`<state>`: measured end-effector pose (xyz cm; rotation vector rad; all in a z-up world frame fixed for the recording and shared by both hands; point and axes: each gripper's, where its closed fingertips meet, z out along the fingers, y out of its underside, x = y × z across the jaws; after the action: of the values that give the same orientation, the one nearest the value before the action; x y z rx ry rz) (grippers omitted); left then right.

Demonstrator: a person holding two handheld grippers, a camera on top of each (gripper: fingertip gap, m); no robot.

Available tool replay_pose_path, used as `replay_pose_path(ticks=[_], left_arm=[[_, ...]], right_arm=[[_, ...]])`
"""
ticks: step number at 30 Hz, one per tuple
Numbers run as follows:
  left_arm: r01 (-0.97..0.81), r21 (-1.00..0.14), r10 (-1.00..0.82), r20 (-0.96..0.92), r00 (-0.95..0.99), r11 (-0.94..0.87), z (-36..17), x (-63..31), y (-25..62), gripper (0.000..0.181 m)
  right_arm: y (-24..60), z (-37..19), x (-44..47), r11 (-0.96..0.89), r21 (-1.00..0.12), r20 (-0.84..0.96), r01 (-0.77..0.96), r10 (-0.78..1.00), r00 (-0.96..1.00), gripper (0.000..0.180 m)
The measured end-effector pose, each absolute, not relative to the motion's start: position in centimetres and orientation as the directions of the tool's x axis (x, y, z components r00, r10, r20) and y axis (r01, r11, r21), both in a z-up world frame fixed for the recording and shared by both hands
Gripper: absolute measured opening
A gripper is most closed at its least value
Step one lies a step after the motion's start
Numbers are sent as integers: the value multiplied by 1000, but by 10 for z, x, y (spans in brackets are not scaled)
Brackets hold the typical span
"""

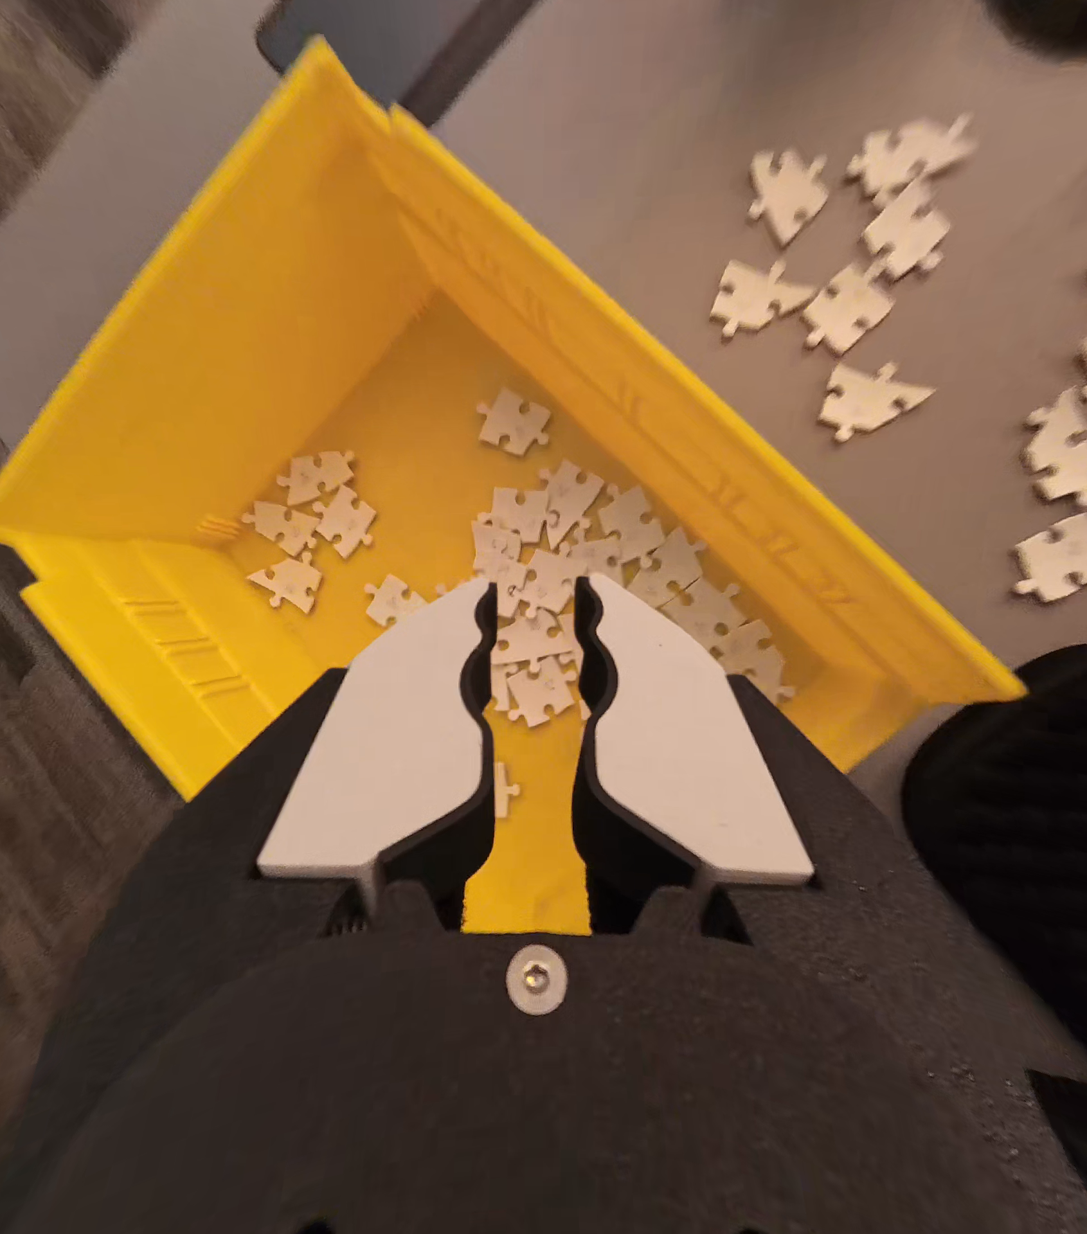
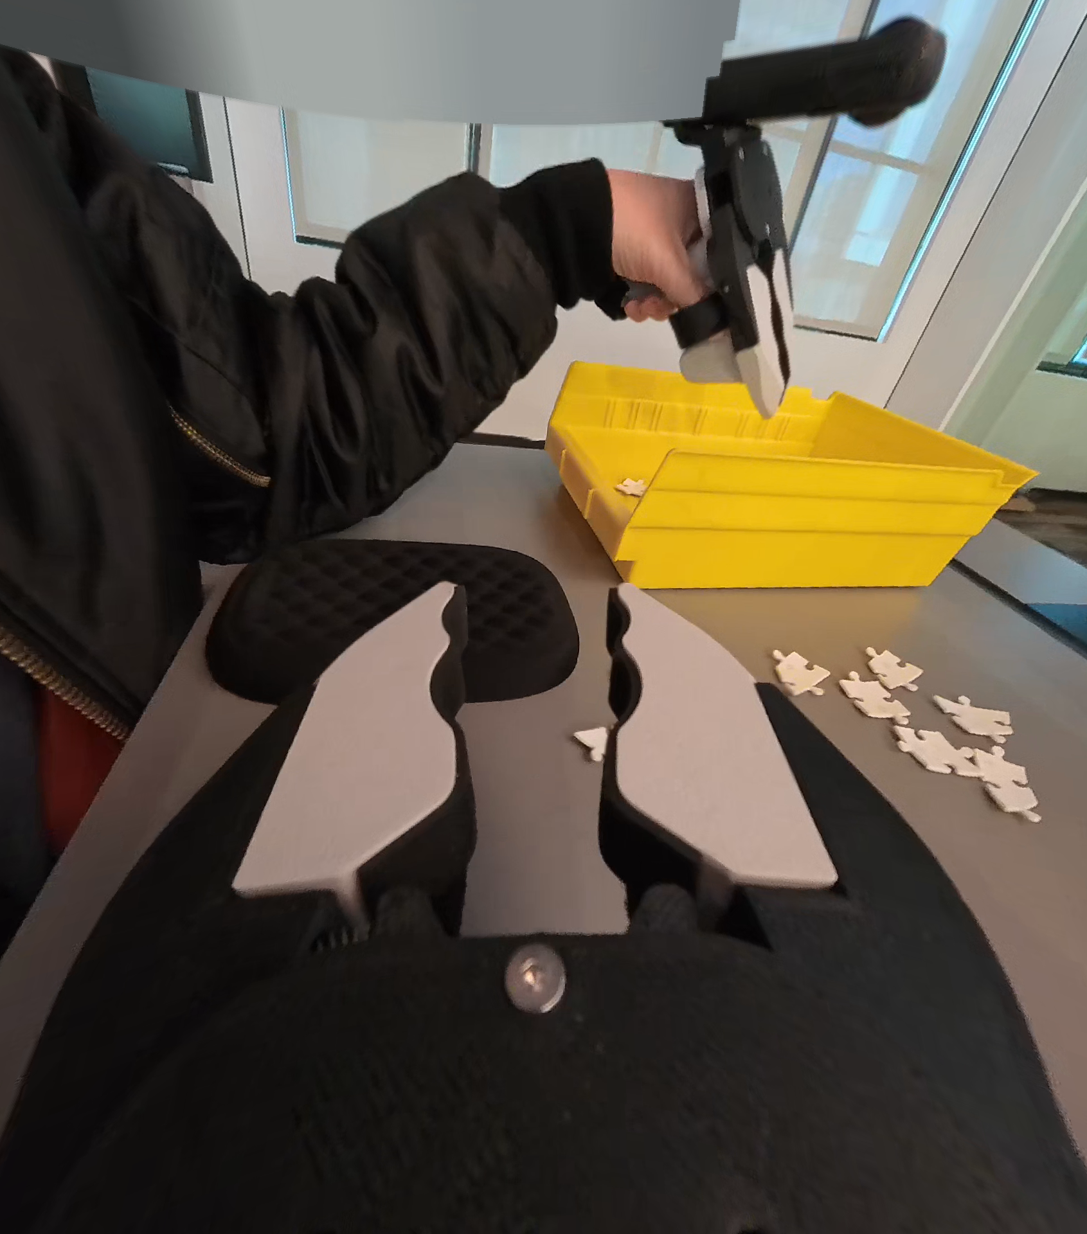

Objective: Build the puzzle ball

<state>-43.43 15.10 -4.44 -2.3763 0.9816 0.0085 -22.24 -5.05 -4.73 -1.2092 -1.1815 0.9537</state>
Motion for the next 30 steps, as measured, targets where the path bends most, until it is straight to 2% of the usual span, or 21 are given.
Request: replay_pose_path(ticks=[4, 6, 13, 20, 26, 30], left_arm=[[-684, -422, -686, -176, 706, -595, -77, -429, 156, 21], [-695, -409, -705, -156, 692, -592, -86, -424, 158, 22], [-698, -442, -725, -141, 674, -563, -108, -416, 176, 25], [-548, -518, -558, -153, 815, -657, -106, -441, 206, 41], [-554, -492, -547, -173, 819, -672, -118, -445, 211, 37], [-483, -544, -529, -84, 845, -686, -123, -436, 218, 37]], right_arm=[[-49, -54, -229, 27, -997, 35, 69, 991, 126, 39], [-42, -62, -229, 34, -993, 53, 117, 986, 159, 39], [-32, -74, -229, 42, -981, 81, 187, 975, 209, 40], [-33, -75, -229, 38, -981, 76, 190, 977, 199, 40], [-34, -74, -229, 29, -983, 64, 182, 980, 186, 39], [-34, -73, -228, 24, -984, 56, 176, 982, 180, 39]])
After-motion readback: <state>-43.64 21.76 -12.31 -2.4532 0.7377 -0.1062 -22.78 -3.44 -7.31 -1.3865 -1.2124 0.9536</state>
